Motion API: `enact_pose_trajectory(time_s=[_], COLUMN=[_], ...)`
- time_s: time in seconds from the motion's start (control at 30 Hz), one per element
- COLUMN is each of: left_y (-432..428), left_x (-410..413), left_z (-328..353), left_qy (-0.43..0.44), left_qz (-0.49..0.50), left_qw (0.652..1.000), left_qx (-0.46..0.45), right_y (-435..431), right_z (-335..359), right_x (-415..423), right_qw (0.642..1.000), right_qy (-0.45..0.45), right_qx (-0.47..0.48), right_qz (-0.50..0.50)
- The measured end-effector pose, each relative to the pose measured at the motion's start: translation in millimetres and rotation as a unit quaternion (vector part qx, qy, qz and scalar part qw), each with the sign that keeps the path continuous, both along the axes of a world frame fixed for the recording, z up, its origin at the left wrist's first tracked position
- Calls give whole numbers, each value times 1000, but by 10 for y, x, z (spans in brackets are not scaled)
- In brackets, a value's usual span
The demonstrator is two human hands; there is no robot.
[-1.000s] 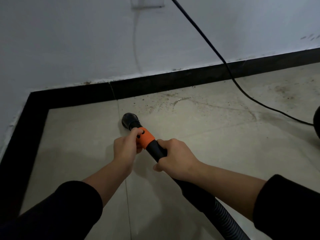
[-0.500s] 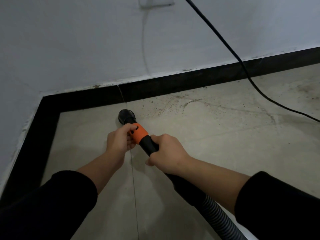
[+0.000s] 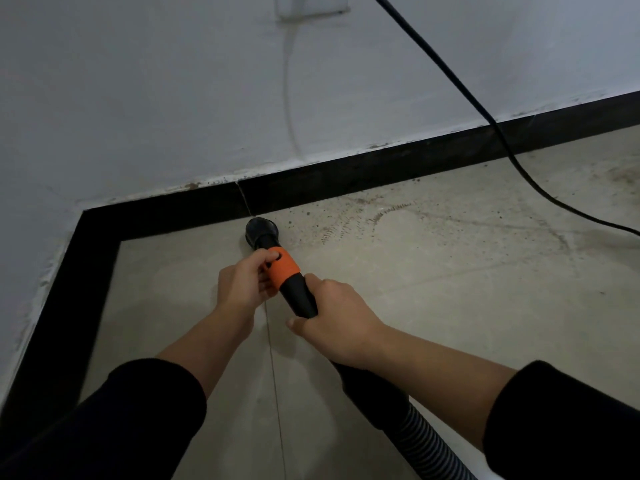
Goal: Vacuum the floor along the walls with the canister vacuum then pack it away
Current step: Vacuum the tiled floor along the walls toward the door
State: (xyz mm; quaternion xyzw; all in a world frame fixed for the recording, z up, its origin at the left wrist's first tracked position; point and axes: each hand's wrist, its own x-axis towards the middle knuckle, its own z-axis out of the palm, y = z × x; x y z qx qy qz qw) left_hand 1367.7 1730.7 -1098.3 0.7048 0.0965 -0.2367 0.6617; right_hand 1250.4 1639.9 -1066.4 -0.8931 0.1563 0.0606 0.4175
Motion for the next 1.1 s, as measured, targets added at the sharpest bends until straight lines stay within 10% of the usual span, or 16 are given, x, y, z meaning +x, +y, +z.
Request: enact_pose_trajectory(time_s=[1.1], left_y=[-280], left_x=[313], left_z=[-177], left_qy=[14], left_qz=[-3], left_qw=[998], left_qx=[-62], right_y=[-75], right_z=[-123], right_x=[175], right_qw=[988], right_qy=[-75], right_qx=[43], right_qz=[-130])
